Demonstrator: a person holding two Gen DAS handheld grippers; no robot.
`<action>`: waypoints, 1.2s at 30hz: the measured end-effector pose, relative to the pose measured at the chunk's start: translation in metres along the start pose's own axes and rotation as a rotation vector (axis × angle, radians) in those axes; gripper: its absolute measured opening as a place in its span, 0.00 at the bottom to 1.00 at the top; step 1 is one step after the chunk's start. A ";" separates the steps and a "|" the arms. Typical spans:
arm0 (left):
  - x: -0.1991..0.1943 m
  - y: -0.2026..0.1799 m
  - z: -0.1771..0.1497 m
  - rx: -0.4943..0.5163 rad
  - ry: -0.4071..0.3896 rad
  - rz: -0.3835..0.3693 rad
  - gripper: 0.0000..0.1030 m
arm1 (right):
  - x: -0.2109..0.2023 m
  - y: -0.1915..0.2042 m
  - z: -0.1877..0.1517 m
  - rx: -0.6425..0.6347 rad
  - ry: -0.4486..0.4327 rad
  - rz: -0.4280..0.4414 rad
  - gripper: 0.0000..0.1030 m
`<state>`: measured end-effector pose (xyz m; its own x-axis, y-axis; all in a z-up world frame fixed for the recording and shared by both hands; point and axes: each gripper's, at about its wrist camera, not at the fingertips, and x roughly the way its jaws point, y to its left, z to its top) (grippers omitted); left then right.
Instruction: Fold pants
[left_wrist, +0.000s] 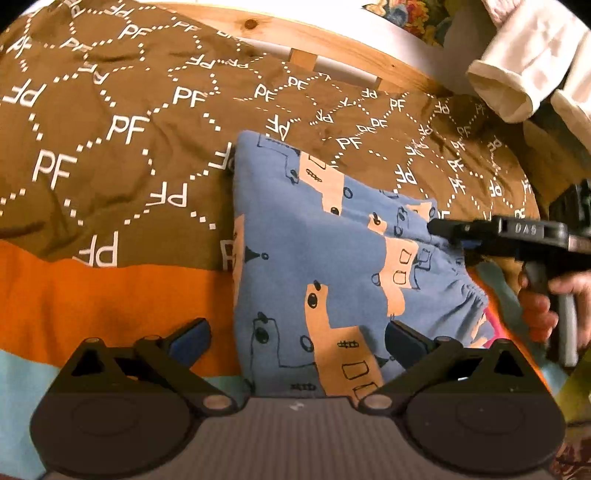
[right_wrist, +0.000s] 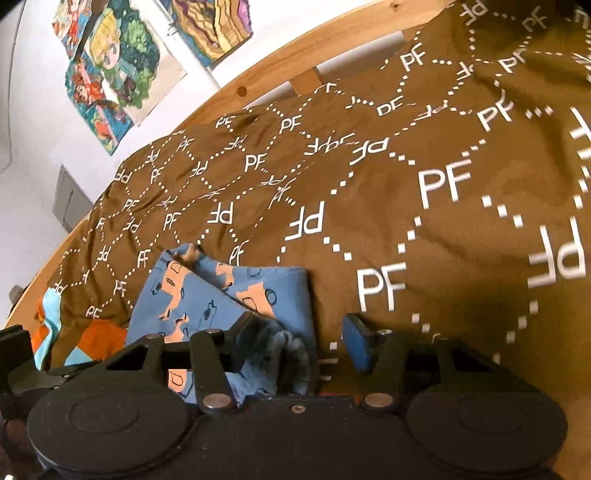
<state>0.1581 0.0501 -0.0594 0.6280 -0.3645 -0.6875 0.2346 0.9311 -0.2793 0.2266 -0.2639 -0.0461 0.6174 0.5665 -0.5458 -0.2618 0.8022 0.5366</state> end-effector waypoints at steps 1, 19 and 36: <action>-0.001 0.000 0.000 -0.007 0.002 -0.002 0.99 | 0.000 0.001 -0.003 0.005 -0.010 -0.006 0.48; -0.009 0.003 0.005 -0.081 0.057 0.017 0.24 | -0.016 0.040 -0.011 -0.070 -0.093 -0.082 0.14; -0.009 0.000 0.007 -0.093 0.059 0.033 0.20 | 0.004 0.029 0.001 -0.016 -0.022 -0.073 0.19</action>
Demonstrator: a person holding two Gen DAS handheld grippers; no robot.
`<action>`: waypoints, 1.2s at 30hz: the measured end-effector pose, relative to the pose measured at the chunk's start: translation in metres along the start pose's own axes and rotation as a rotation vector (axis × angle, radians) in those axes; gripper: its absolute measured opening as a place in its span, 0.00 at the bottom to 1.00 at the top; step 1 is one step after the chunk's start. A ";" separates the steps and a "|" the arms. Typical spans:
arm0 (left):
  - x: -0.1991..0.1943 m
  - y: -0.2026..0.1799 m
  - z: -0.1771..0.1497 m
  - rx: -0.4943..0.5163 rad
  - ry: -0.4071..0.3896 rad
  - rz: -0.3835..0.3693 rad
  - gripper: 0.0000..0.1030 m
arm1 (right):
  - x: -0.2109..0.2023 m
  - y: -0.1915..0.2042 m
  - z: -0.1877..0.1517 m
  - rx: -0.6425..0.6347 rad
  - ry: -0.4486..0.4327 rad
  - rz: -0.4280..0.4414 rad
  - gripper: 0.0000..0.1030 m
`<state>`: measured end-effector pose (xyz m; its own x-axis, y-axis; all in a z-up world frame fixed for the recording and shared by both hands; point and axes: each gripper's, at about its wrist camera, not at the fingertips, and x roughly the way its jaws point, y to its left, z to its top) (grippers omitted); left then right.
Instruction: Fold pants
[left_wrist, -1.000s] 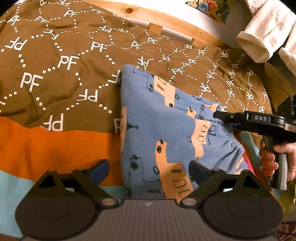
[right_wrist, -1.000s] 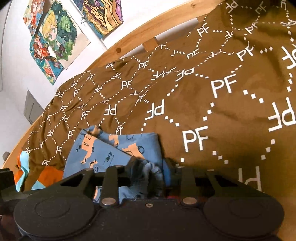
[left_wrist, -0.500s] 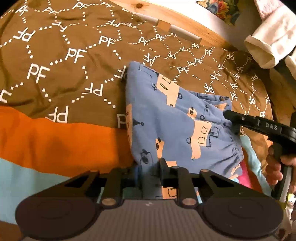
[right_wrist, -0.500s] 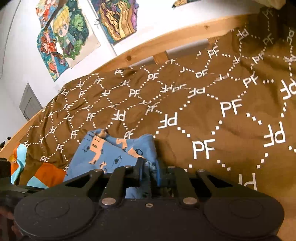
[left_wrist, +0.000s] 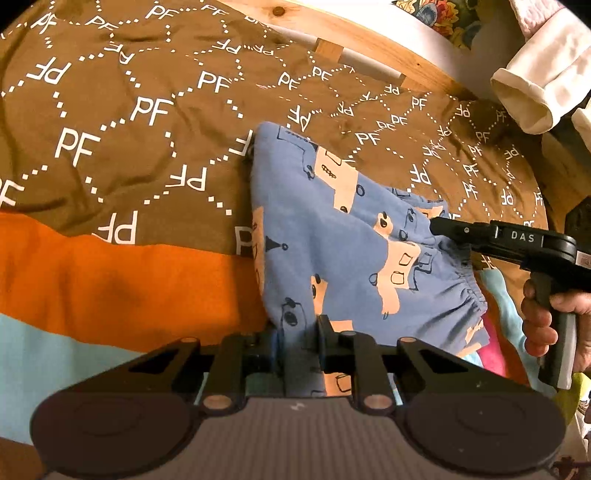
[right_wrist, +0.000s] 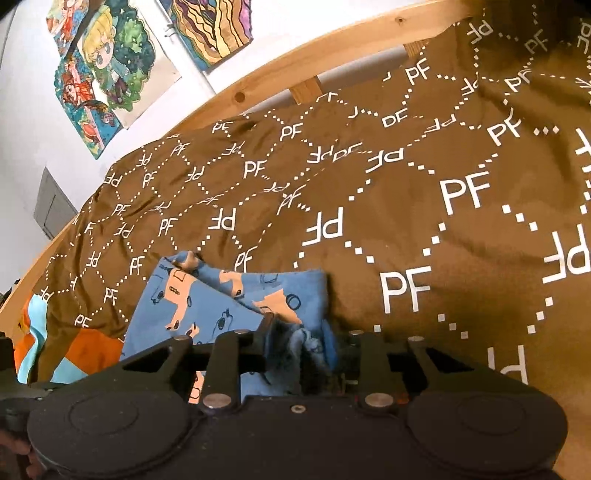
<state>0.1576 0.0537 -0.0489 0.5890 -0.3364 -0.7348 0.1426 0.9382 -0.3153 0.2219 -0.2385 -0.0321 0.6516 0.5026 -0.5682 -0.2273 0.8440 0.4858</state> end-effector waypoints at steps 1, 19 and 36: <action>0.000 0.001 0.000 -0.006 0.000 -0.002 0.20 | -0.001 0.002 0.000 -0.012 -0.002 -0.007 0.17; -0.022 -0.004 -0.009 -0.045 -0.024 -0.001 0.15 | -0.060 0.054 -0.005 0.004 -0.110 0.034 0.11; -0.030 -0.034 0.063 0.059 -0.137 0.015 0.14 | -0.067 0.061 0.072 -0.064 -0.139 0.027 0.10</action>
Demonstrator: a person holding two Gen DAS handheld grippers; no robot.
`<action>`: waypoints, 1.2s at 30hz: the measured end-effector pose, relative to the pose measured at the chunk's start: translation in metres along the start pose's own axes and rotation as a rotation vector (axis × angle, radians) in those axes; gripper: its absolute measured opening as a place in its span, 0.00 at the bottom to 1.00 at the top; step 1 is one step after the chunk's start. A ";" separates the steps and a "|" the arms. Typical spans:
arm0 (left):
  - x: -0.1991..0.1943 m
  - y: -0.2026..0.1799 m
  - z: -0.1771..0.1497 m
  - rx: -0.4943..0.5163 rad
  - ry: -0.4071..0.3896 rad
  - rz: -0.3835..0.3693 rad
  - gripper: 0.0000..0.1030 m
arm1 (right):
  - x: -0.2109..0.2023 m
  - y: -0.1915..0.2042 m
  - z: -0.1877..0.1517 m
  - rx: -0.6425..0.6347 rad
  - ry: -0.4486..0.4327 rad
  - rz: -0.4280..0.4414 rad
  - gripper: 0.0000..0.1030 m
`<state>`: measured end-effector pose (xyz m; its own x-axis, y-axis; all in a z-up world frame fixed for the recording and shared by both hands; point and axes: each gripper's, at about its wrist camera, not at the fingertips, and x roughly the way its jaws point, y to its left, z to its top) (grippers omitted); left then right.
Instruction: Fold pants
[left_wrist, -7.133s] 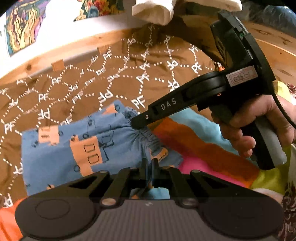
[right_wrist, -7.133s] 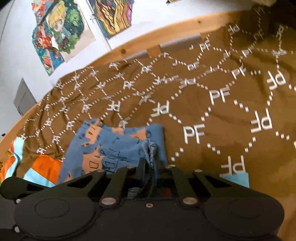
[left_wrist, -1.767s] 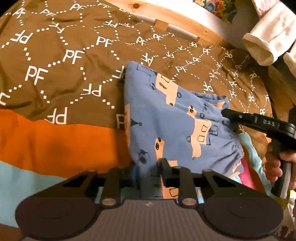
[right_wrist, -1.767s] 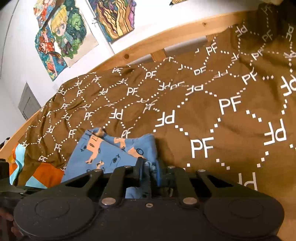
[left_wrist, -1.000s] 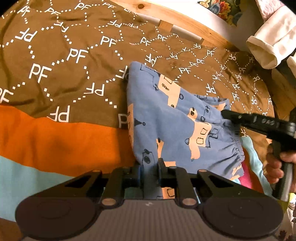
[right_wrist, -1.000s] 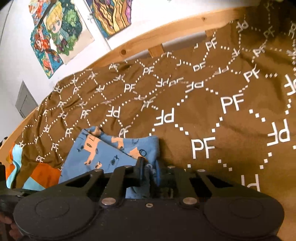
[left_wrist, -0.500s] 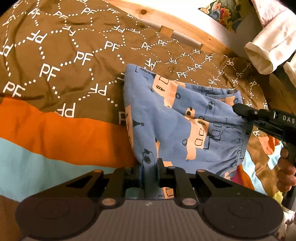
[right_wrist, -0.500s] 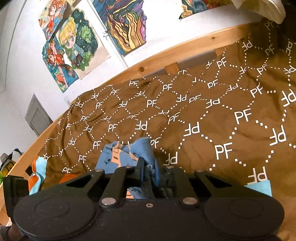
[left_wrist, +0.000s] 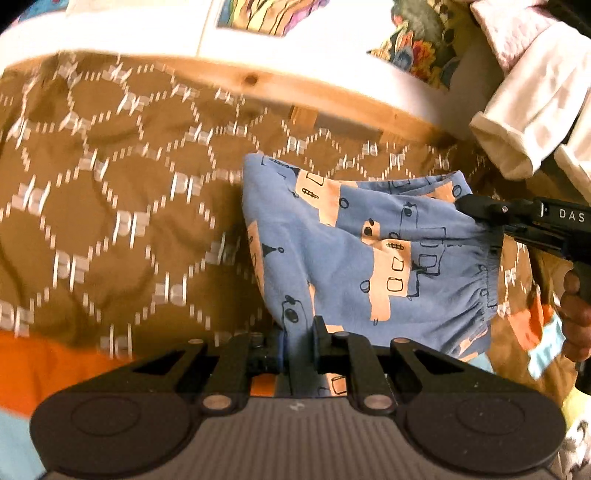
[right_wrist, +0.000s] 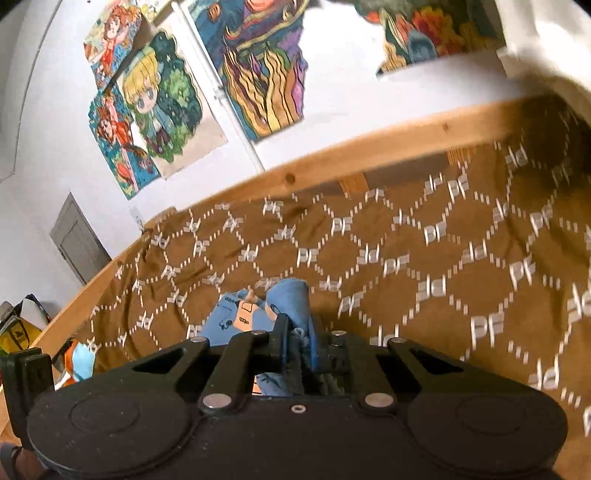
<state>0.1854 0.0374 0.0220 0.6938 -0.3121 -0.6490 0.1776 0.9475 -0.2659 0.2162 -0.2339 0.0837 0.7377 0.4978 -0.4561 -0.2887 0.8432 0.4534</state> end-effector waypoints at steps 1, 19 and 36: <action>0.002 -0.002 0.006 0.001 -0.013 0.004 0.14 | 0.001 0.000 0.007 -0.012 -0.011 -0.002 0.10; 0.086 0.017 0.052 -0.078 0.004 0.052 0.15 | 0.098 -0.051 0.062 -0.023 0.012 -0.072 0.10; 0.078 0.024 0.052 -0.128 0.027 0.072 0.36 | 0.092 -0.052 0.056 -0.151 -0.031 -0.195 0.32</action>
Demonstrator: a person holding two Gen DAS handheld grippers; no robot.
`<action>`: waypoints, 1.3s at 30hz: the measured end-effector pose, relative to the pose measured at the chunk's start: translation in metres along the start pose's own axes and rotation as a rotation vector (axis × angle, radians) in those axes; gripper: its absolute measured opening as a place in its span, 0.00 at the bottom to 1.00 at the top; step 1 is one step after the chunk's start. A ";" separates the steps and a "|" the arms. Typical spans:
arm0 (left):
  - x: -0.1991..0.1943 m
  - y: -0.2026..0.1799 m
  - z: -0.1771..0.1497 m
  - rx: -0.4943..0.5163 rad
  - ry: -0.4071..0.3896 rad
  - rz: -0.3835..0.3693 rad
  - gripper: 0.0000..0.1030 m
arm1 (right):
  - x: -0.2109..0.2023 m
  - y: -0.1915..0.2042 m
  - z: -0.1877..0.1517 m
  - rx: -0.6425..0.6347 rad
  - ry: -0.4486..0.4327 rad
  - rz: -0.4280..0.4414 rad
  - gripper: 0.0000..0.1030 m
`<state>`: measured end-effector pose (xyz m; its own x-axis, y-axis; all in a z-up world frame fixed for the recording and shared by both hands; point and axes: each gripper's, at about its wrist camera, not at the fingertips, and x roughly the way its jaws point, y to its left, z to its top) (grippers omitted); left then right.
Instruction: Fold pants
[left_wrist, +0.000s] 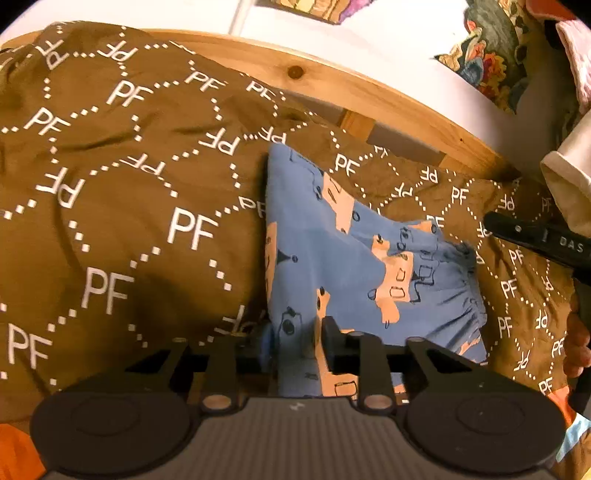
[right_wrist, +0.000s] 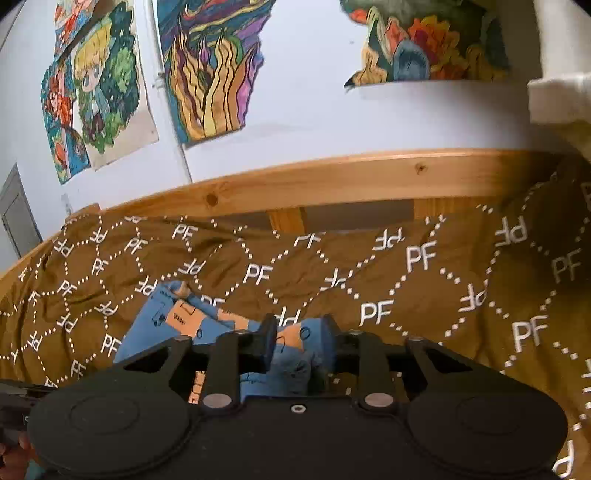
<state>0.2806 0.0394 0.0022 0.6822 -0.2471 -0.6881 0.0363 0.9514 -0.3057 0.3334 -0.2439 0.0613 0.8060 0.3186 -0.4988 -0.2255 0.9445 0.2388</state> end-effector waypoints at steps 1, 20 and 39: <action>-0.003 0.000 0.001 -0.005 -0.008 0.002 0.40 | -0.003 0.000 0.001 -0.005 -0.005 -0.007 0.33; -0.072 -0.011 -0.019 0.053 -0.241 0.137 1.00 | -0.075 0.049 -0.040 -0.157 -0.210 -0.128 0.99; -0.122 -0.034 -0.120 0.154 -0.294 0.162 1.00 | -0.156 0.086 -0.135 -0.151 -0.242 -0.181 0.99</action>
<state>0.1089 0.0149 0.0178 0.8679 -0.0488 -0.4944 0.0047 0.9959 -0.0900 0.1148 -0.2010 0.0472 0.9428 0.1335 -0.3055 -0.1307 0.9910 0.0297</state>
